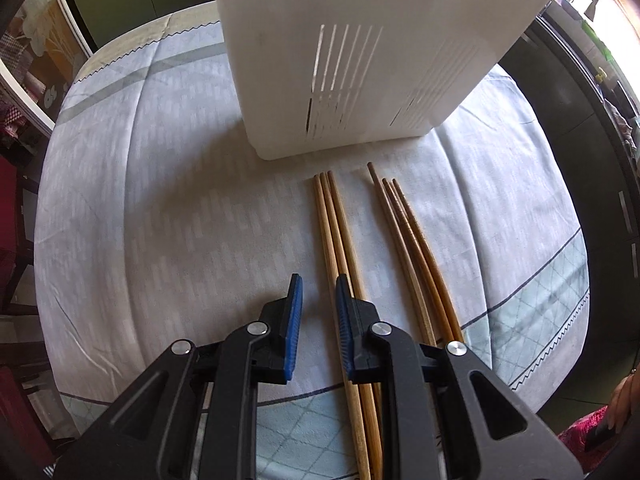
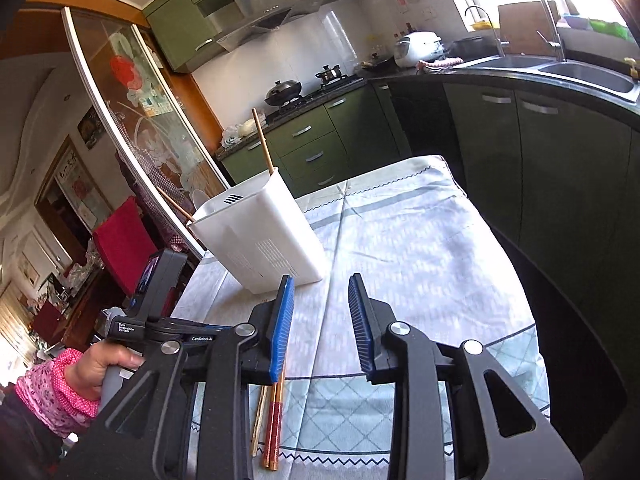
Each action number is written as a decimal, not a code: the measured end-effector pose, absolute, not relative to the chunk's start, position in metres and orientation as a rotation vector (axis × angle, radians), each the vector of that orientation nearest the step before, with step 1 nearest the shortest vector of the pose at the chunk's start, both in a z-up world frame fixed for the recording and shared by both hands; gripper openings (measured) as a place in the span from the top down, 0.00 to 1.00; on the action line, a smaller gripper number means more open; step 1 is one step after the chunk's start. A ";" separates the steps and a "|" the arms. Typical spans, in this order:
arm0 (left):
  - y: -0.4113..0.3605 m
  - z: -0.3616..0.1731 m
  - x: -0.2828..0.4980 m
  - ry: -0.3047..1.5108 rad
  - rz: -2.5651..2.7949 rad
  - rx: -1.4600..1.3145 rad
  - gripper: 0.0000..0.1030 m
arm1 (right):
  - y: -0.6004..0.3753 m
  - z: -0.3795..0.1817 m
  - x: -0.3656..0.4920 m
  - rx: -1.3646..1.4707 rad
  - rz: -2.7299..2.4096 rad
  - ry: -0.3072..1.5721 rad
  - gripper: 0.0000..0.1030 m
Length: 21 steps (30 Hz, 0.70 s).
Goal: Organize utensils
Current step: 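Lower the left tool onto the chopsticks and grasp one while the right tool approaches them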
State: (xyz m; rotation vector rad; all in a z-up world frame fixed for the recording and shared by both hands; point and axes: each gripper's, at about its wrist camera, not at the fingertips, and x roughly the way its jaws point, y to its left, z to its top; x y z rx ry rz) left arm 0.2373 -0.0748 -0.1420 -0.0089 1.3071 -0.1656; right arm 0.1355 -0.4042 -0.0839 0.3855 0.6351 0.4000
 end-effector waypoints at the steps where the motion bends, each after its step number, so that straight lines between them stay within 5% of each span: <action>1: -0.077 -0.142 0.237 1.309 -0.163 -0.001 0.84 | -0.406 -0.086 0.134 0.391 0.402 0.635 0.72; 21: -0.101 -0.150 0.248 1.355 -0.115 0.008 0.87 | -0.407 -0.092 0.132 0.452 0.428 0.654 0.66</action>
